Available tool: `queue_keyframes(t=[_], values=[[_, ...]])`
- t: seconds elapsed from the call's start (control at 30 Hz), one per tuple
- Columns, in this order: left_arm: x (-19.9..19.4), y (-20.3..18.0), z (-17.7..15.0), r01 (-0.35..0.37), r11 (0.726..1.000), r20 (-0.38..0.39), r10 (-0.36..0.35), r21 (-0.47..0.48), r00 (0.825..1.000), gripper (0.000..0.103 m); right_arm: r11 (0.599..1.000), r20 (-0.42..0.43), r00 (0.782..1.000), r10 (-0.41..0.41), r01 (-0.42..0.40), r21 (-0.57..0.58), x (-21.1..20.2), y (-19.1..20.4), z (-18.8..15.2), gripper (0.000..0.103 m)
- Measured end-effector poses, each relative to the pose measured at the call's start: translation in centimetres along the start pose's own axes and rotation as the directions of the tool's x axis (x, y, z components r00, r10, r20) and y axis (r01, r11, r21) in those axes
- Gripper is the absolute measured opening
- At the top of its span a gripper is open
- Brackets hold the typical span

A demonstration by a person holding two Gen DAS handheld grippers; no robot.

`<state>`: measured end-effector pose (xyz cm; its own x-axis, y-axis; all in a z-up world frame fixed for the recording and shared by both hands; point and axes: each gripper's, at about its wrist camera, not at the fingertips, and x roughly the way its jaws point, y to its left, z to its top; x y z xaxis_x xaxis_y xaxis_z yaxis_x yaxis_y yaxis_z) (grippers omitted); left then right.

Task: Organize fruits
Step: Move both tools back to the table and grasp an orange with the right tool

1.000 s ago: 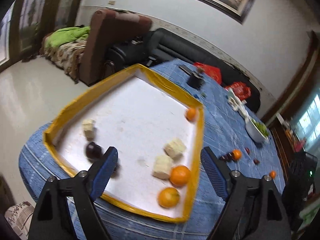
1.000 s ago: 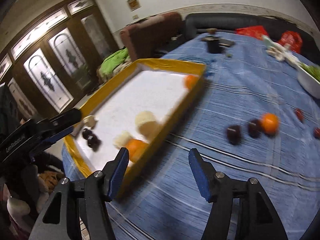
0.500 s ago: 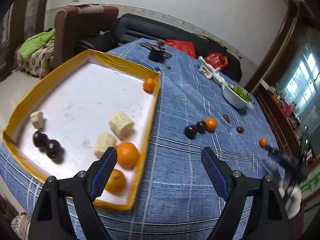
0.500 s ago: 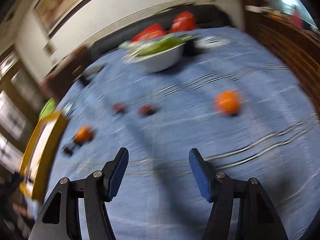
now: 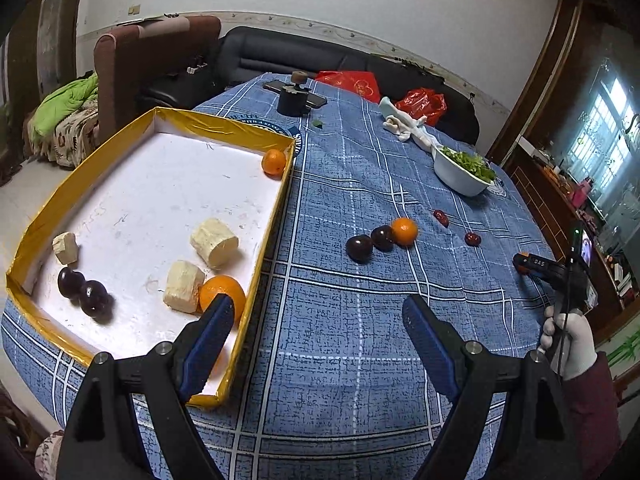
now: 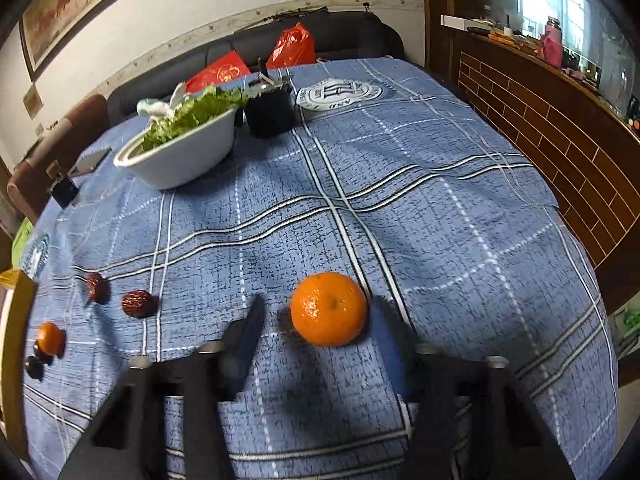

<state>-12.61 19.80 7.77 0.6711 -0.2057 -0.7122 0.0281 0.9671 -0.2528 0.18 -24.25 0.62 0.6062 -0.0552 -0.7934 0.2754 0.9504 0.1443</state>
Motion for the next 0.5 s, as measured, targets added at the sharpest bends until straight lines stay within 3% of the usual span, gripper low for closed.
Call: queue_keyframes(t=[0.13,0.23,0.3,0.4,0.5], values=[[0.6,-0.5,0.0,-0.002,1.000,-0.015,0.003,0.008,1.000,0.085,1.000,0.005,1.000,0.007,-0.007,0.001,-0.1,-0.4,0.0,0.040],[1.2,-0.8,0.0,-0.008,1.000,-0.022,0.008,0.016,1.000,0.085,0.992,0.012,0.994,0.111,-0.111,0.052,-1.5,-0.3,-0.2,0.040],[1.6,-0.9,0.0,-0.008,1.000,-0.033,0.009,0.018,0.999,0.085,0.974,0.007,0.976,0.219,-0.219,0.062,-2.9,1.0,-0.6,0.040],[2.5,-1.6,0.0,0.000,0.999,-0.056,0.002,0.033,0.998,0.085,0.917,-0.033,0.918,0.396,-0.393,0.064,-4.3,4.2,-1.6,0.040],[2.7,-2.2,0.4,0.008,0.999,-0.064,-0.005,0.051,0.998,0.085,0.884,-0.075,0.883,0.463,-0.466,-0.024,-5.1,8.7,-3.1,0.041]])
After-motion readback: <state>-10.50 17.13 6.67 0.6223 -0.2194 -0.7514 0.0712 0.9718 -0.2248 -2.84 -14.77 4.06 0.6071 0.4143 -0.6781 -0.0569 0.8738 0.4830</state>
